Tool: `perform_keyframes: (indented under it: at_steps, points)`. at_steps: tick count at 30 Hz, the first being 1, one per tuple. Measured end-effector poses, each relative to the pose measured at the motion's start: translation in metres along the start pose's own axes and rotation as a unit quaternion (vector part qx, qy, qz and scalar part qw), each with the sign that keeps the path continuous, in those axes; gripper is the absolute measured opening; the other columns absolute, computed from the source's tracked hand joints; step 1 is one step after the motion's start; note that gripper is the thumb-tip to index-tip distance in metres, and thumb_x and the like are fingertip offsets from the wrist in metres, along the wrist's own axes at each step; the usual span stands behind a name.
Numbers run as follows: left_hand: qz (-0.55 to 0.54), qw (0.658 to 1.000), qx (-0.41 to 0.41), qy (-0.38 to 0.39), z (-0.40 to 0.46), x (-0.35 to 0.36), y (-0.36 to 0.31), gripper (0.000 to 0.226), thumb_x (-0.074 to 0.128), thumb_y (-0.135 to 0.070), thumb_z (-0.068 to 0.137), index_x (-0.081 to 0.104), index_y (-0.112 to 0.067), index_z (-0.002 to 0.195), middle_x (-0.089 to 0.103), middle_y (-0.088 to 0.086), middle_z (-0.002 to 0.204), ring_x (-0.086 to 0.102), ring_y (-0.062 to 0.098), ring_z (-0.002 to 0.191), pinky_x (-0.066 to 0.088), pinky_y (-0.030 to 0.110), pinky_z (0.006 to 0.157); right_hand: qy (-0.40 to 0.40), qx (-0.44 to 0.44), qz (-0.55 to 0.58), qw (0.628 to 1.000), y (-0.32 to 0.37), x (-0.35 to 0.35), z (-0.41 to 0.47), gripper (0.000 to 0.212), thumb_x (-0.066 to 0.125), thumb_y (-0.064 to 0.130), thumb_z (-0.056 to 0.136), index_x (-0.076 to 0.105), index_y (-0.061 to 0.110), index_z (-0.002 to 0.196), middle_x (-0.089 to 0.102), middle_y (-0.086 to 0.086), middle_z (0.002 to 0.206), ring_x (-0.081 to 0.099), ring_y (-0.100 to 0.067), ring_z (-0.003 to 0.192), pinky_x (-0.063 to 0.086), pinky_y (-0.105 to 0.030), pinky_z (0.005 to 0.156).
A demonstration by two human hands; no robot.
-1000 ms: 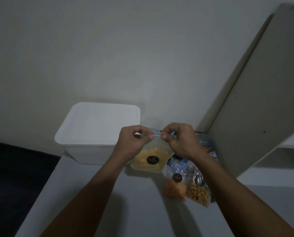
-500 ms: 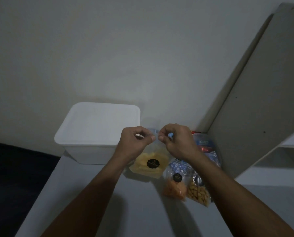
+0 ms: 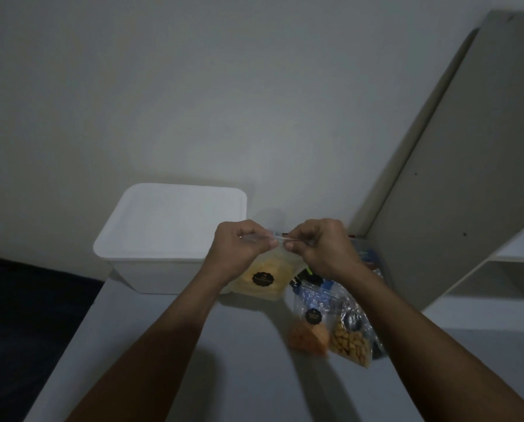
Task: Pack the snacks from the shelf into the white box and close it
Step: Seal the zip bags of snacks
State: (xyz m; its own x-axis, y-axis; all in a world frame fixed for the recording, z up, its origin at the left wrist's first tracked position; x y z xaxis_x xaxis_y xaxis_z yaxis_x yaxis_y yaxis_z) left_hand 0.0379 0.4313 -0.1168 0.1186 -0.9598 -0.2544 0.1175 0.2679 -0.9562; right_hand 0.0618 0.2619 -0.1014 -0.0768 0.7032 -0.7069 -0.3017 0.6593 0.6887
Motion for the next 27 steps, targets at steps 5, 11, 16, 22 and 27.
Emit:
perform_keyframes:
  at_steps: [5, 11, 16, 22, 27]
  points:
    - [0.021, 0.997, -0.016, -0.066, 0.002, -0.008, 0.002, 0.014, 0.08, -0.012, 0.072, 0.072, -0.02, 0.065, 0.07, -0.004, 0.066, 0.064, 0.005, 0.066, 0.048, 0.018, 0.065, -0.002, 0.003, 0.029, 1.0, -0.007, -0.009, -0.001, 0.022, 0.083, 0.024, 0.072, 0.077, 0.02, 0.092, 0.073, 0.001, 0.079, 0.068, -0.013, 0.071, 0.057, -0.03, 0.066]
    - [-0.025, 0.998, -0.037, -0.049, 0.003, -0.014, 0.003, 0.009, 0.083, -0.011, 0.068, 0.077, -0.015, 0.073, 0.074, -0.002, 0.07, 0.069, 0.009, 0.07, 0.052, 0.018, 0.068, -0.018, 0.016, 0.012, 1.0, -0.015, -0.016, 0.002, 0.004, 0.08, 0.019, 0.076, 0.077, 0.018, 0.079, 0.067, 0.009, 0.064, 0.06, -0.005, 0.058, 0.045, -0.02, 0.057]
    - [-0.039, 0.997, -0.025, -0.066, 0.005, -0.025, 0.003, 0.005, 0.075, -0.011, 0.077, 0.076, -0.014, 0.073, 0.075, -0.001, 0.07, 0.07, 0.005, 0.072, 0.05, 0.011, 0.07, 0.012, 0.012, 0.063, 0.998, -0.019, -0.019, 0.004, 0.014, 0.083, 0.015, 0.071, 0.077, 0.015, 0.084, 0.072, 0.004, 0.069, 0.067, -0.011, 0.06, 0.049, -0.017, 0.056]
    - [-0.09, 0.992, -0.053, -0.074, 0.005, -0.021, 0.011, 0.01, 0.071, -0.017, 0.082, 0.076, -0.019, 0.074, 0.075, -0.003, 0.071, 0.069, 0.013, 0.082, 0.053, 0.031, 0.081, 0.022, 0.007, 0.04, 0.999, -0.018, -0.022, 0.008, 0.012, 0.081, 0.009, 0.074, 0.076, 0.018, 0.079, 0.071, 0.004, 0.068, 0.068, -0.015, 0.061, 0.053, -0.021, 0.057]
    - [-0.106, 0.99, -0.062, -0.068, 0.004, -0.016, 0.012, 0.012, 0.066, -0.015, 0.086, 0.075, -0.015, 0.079, 0.076, 0.0, 0.073, 0.07, 0.017, 0.084, 0.052, 0.036, 0.081, 0.024, 0.009, 0.008, 1.0, -0.013, -0.033, 0.017, 0.012, 0.081, 0.009, 0.073, 0.073, 0.018, 0.074, 0.071, -0.001, 0.069, 0.063, -0.01, 0.058, 0.051, -0.019, 0.056]
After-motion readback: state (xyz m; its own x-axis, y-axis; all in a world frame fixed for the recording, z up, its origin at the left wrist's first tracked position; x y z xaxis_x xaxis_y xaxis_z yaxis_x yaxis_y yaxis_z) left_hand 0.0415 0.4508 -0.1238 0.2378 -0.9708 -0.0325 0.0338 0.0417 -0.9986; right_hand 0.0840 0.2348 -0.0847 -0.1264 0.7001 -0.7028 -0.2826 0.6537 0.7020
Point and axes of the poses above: each hand's wrist, its own z-axis towards the middle knuckle, its own x-axis out of the palm, y = z × x, the point moved 5 cm from there along z, towards the middle knuckle
